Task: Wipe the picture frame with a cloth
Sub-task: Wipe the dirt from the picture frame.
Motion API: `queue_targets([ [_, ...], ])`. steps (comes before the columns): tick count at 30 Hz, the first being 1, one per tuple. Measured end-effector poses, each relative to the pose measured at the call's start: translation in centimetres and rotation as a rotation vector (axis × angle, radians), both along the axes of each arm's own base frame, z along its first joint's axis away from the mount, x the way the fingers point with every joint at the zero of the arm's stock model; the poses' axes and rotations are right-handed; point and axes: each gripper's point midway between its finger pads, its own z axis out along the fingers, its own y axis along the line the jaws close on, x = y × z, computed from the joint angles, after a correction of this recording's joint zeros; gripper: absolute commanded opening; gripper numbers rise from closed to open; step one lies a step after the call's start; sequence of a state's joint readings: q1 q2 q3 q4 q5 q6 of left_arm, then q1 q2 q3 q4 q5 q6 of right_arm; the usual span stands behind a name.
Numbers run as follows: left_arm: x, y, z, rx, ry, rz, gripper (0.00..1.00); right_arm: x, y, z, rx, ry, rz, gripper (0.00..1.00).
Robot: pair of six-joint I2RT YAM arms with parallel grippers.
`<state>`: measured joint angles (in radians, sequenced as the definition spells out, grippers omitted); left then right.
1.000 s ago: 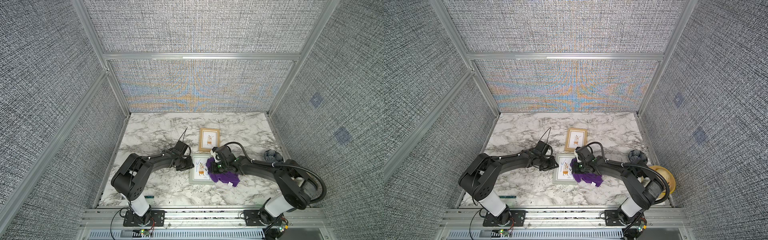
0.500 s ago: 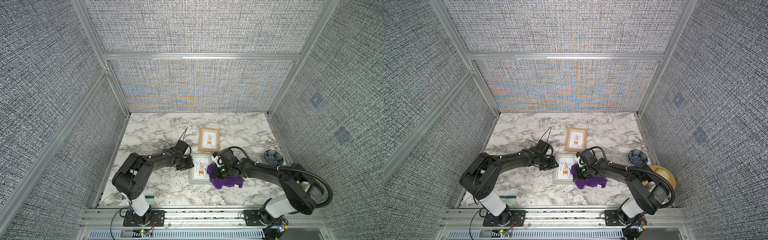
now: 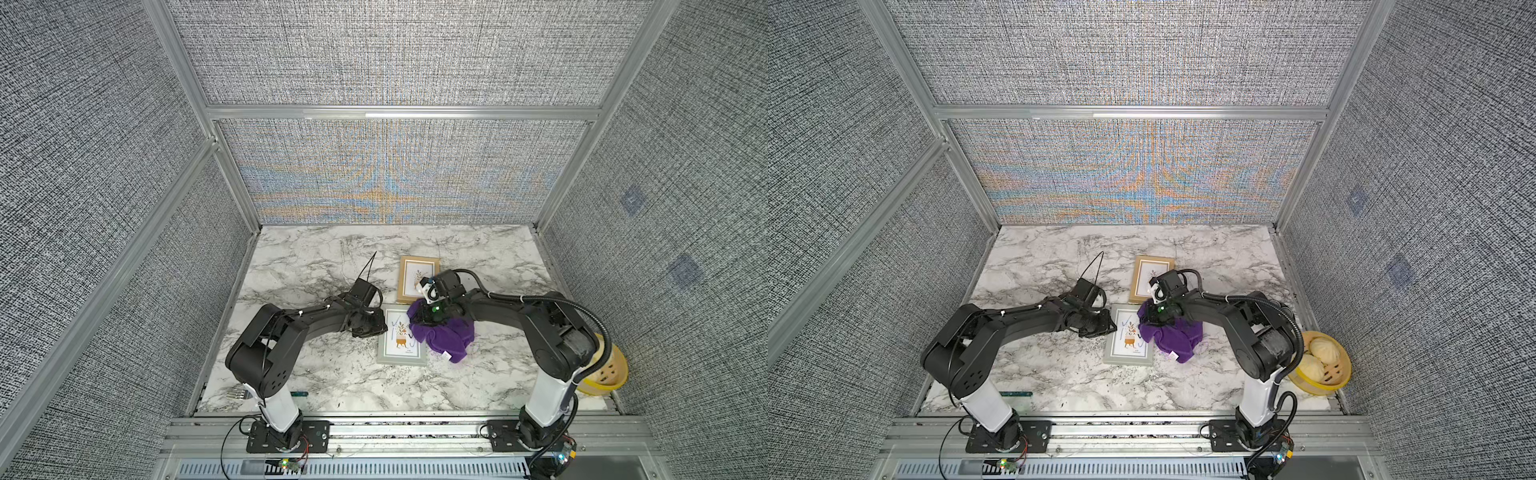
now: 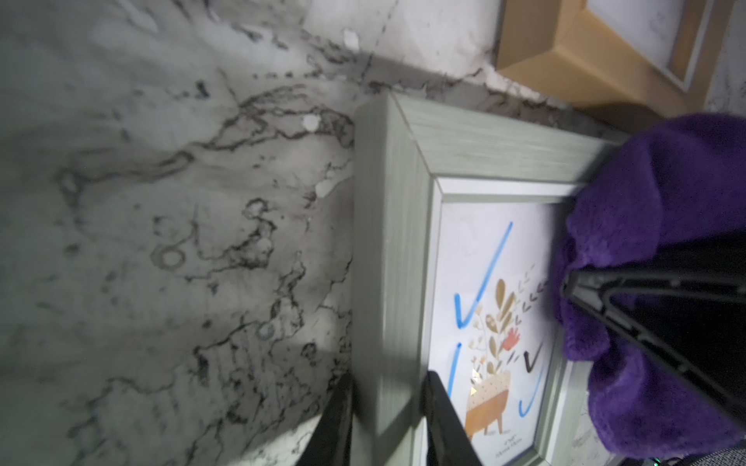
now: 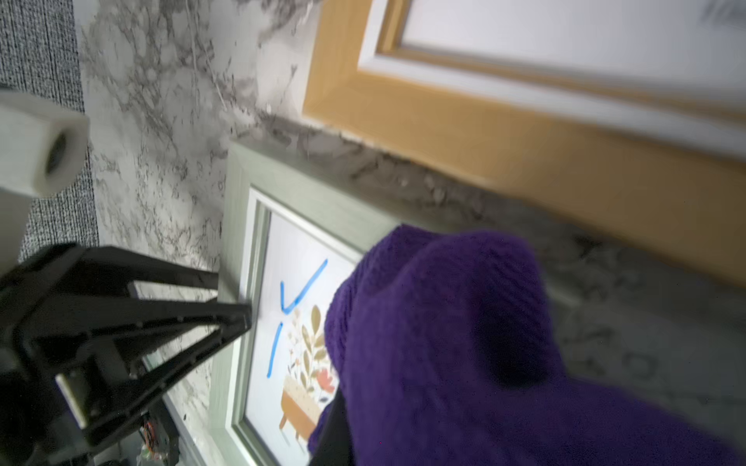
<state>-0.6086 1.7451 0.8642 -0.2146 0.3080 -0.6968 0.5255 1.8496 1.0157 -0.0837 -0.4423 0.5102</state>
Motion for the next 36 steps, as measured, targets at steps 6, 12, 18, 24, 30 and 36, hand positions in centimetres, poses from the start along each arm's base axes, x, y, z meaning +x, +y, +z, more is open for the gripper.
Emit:
queue_targets([
  [6,0.2,-0.1,0.0,-0.003,-0.001,0.012,0.11,-0.5,-1.0,0.2,-0.003,-0.063,-0.023,0.00],
  [12,0.3,0.0,0.1,0.001,0.014,0.057,0.11,-5.9,-1.2,-0.4,0.077,-0.051,0.013,0.00],
  [18,0.3,0.0,0.2,0.006,0.024,0.076,0.11,-10.8,0.0,-0.3,0.137,-0.007,0.068,0.00],
  [24,0.3,0.0,0.3,0.006,0.023,0.077,0.11,-12.2,-0.5,0.2,0.141,0.028,0.063,0.00],
  [30,0.4,0.0,0.2,0.007,0.021,0.082,0.10,-9.0,-1.4,-0.3,0.131,0.094,0.029,0.00],
  [36,0.6,0.1,0.2,0.007,0.014,0.083,0.06,-2.4,-1.3,0.1,0.158,0.046,-0.013,0.00],
])
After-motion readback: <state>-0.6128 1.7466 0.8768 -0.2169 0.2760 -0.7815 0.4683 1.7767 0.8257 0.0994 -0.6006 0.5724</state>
